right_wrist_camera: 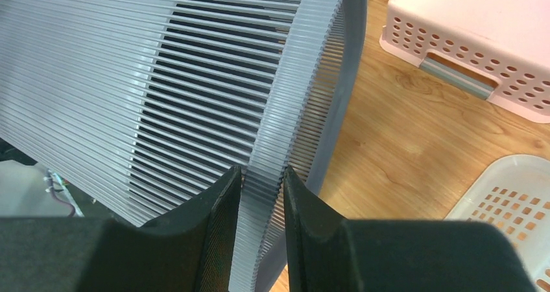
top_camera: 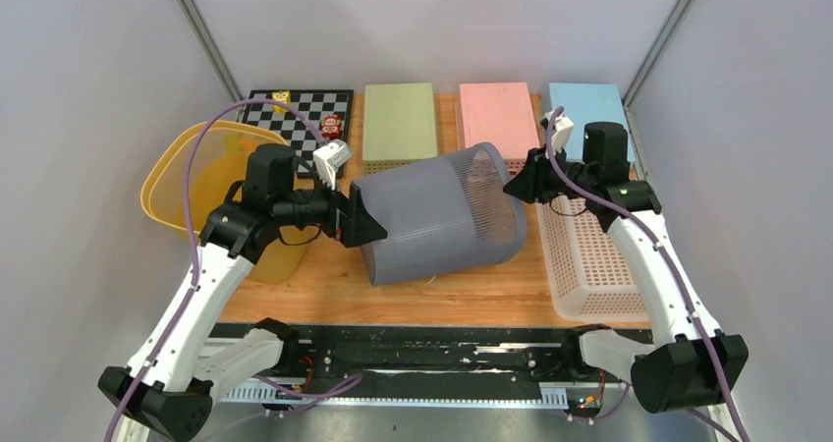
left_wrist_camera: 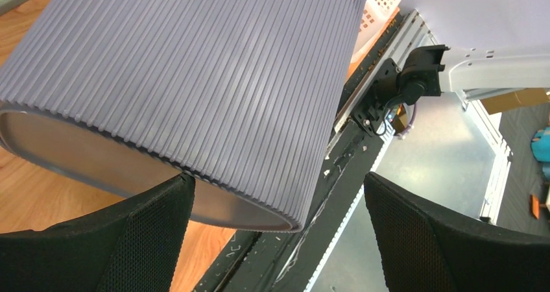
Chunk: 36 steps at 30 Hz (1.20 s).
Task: Turn the large container upside down
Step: Turn the container upside down at the center of the board.
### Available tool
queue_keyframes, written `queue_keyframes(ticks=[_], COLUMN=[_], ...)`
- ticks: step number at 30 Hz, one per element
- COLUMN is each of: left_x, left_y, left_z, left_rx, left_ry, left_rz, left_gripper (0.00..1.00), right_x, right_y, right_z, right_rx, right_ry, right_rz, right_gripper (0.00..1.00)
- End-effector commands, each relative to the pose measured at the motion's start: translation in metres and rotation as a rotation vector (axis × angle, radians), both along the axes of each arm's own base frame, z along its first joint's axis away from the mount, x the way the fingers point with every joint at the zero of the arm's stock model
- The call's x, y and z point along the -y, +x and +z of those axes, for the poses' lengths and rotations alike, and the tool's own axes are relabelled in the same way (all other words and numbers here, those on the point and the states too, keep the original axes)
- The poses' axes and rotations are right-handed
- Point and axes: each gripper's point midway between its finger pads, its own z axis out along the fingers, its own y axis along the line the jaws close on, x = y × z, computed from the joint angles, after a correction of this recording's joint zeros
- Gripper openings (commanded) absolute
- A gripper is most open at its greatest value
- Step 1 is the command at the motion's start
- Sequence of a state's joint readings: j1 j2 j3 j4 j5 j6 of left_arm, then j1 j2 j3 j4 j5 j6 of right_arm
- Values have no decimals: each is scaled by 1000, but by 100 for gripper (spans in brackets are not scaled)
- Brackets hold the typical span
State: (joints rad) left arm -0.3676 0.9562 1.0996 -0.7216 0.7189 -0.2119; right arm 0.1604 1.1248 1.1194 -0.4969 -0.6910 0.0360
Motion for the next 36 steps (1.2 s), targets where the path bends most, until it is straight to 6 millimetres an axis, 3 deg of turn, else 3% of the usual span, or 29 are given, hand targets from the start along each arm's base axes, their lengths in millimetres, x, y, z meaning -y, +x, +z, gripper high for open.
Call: queue_keyframes(ticks=[1,8,18,31,36], left_x=[20,20,21,24,26], left_y=[-7,-6,-6,-5,-1], left_z=[60,79,104,119,116], left_rx=[185,210,239,245,234], left_ry=[-148,-168,-200,-231,-232], left_rz=[-139,-135,-128,-127,-125], left_gripper=[100,100,100,100,100], right_x=[-32,-33,-35,-38,-39], right_y=[-41,-46,-47,-47,-46], right_z=[8,19,15,-3,-9], right_rx=[-144,-138,-155,-206,-220], right_ry=[185,243,275,299,304], right_rz=[189,203,215,241,251], right_gripper=[32,32,34,35,35])
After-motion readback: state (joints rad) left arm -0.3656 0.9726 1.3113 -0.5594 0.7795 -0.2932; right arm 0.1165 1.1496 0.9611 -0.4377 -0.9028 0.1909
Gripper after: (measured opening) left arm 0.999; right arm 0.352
